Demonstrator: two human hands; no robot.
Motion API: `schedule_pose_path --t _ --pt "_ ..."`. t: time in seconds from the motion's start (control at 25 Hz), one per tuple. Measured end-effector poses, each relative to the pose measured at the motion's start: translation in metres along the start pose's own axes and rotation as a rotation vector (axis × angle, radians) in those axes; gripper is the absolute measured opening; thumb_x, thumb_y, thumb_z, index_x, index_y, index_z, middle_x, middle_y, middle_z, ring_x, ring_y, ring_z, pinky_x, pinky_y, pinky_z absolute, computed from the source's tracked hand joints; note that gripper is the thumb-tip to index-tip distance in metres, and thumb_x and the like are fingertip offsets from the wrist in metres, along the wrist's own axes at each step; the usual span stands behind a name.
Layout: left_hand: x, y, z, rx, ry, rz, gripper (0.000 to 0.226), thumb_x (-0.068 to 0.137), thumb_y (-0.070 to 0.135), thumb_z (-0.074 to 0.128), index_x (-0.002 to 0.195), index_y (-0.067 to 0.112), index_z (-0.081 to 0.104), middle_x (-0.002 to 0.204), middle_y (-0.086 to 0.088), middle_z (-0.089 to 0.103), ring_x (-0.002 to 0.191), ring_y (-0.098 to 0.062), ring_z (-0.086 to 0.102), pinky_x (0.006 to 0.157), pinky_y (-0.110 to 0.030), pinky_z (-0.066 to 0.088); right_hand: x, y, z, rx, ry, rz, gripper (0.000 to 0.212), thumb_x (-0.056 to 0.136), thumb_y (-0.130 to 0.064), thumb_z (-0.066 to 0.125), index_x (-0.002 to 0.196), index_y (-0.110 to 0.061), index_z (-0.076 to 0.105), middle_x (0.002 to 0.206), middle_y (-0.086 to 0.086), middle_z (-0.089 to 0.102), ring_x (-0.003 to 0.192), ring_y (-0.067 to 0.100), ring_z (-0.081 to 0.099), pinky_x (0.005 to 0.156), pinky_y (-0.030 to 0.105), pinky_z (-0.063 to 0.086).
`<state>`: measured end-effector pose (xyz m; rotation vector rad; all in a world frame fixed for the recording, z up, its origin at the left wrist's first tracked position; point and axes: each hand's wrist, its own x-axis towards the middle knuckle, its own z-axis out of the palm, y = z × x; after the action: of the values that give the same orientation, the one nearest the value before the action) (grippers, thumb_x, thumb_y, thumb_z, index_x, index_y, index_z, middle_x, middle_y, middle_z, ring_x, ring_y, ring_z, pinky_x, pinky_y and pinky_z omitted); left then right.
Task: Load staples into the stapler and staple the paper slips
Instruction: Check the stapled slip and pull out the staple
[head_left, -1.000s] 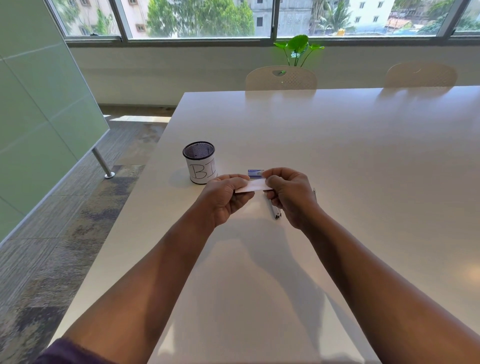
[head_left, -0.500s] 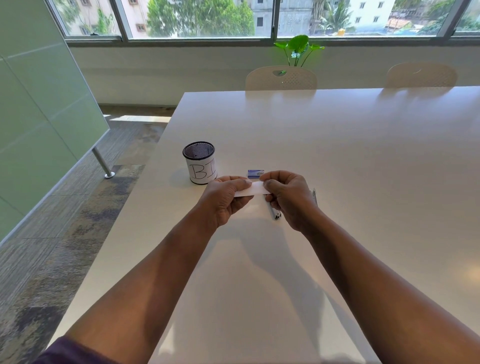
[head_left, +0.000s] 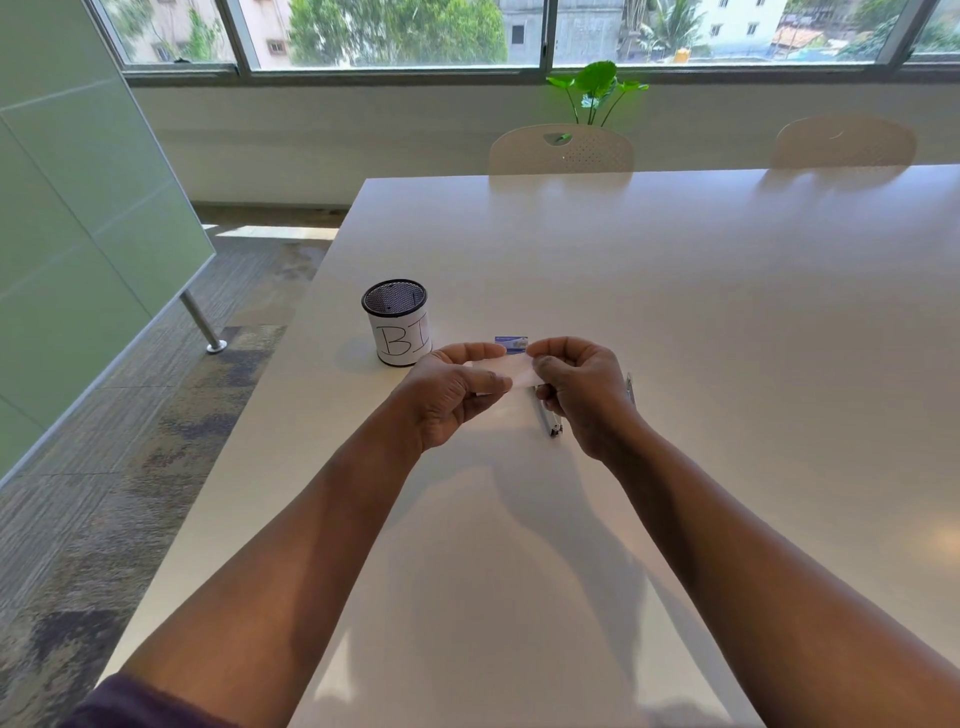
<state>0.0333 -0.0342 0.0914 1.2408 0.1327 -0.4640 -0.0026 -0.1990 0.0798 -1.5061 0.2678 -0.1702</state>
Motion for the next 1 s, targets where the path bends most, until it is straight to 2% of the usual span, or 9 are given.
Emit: schedule_pose_path --t 0.12,0.32,0.48,0.6,0.72,0.8,0.92,1.0 --pt "0.003 0.000 0.000 0.010 0.030 0.009 0.031 0.076 -0.017 0.074 0.097 0.007 0.073 0.078 -0.008 0.078 0.070 -0.019 0.076 0.059 -0.024 0.059 0.002 -0.001 0.000 0.013 -0.021 0.019 0.016 0.095 -0.003 0.057 0.095 -0.009 0.073 0.069 0.002 0.067 0.051 0.013 0.055 0.049 0.024 0.045" --pt "0.009 -0.003 -0.001 -0.008 0.082 0.004 0.010 0.082 -0.003 0.076 0.087 0.004 0.072 0.076 -0.010 0.073 0.059 -0.014 0.072 0.052 -0.022 0.056 0.001 -0.002 0.000 -0.010 -0.076 0.007 0.016 0.096 -0.004 0.057 0.099 -0.007 0.073 0.080 0.005 0.071 0.052 0.011 0.055 0.055 0.029 0.047" --pt "0.012 -0.001 -0.001 -0.046 0.119 -0.006 0.006 0.085 0.000 0.076 0.085 0.003 0.070 0.074 -0.011 0.073 0.058 -0.015 0.072 0.051 -0.023 0.057 0.001 -0.004 0.002 -0.025 -0.074 -0.002 0.017 0.096 -0.001 0.056 0.100 -0.004 0.072 0.086 0.011 0.070 0.050 0.011 0.053 0.054 0.029 0.046" --pt "0.011 0.003 -0.003 0.015 0.058 -0.015 0.013 0.083 -0.008 0.073 0.089 0.004 0.072 0.082 -0.012 0.075 0.067 -0.017 0.075 0.056 -0.023 0.058 0.002 -0.005 0.001 -0.020 -0.059 0.002 0.016 0.096 -0.001 0.056 0.100 -0.002 0.071 0.082 0.012 0.069 0.050 0.012 0.052 0.054 0.030 0.044" --pt "0.008 0.007 -0.005 0.042 -0.008 -0.019 0.031 0.079 -0.018 0.071 0.103 0.003 0.072 0.095 -0.015 0.074 0.077 -0.021 0.076 0.063 -0.024 0.061 0.003 -0.005 0.000 -0.019 -0.029 0.000 0.017 0.095 -0.001 0.056 0.097 -0.005 0.072 0.068 0.002 0.068 0.049 0.012 0.053 0.050 0.026 0.044" --pt "0.006 0.007 -0.005 0.045 -0.053 -0.008 0.039 0.078 -0.022 0.068 0.107 0.004 0.071 0.098 -0.017 0.072 0.077 -0.021 0.076 0.066 -0.024 0.061 0.004 -0.004 -0.001 -0.010 -0.014 0.002 0.018 0.095 -0.002 0.057 0.094 -0.010 0.073 0.064 -0.001 0.067 0.050 0.012 0.054 0.049 0.024 0.045" --pt "0.006 0.006 -0.008 0.033 -0.070 0.022 0.043 0.079 -0.024 0.066 0.111 0.003 0.069 0.097 -0.017 0.073 0.079 -0.023 0.076 0.070 -0.025 0.062 0.006 -0.003 -0.001 0.028 -0.018 0.005 0.013 0.096 -0.006 0.061 0.095 -0.014 0.071 0.069 0.002 0.067 0.051 0.013 0.057 0.049 0.025 0.046" --pt "0.008 0.005 -0.009 0.003 -0.049 0.048 0.043 0.079 -0.024 0.066 0.113 0.003 0.067 0.100 -0.019 0.073 0.085 -0.027 0.076 0.072 -0.026 0.062 0.007 -0.003 -0.002 0.073 -0.072 0.021 0.015 0.094 -0.008 0.066 0.106 -0.017 0.068 0.075 0.004 0.069 0.056 0.014 0.061 0.053 0.026 0.050"
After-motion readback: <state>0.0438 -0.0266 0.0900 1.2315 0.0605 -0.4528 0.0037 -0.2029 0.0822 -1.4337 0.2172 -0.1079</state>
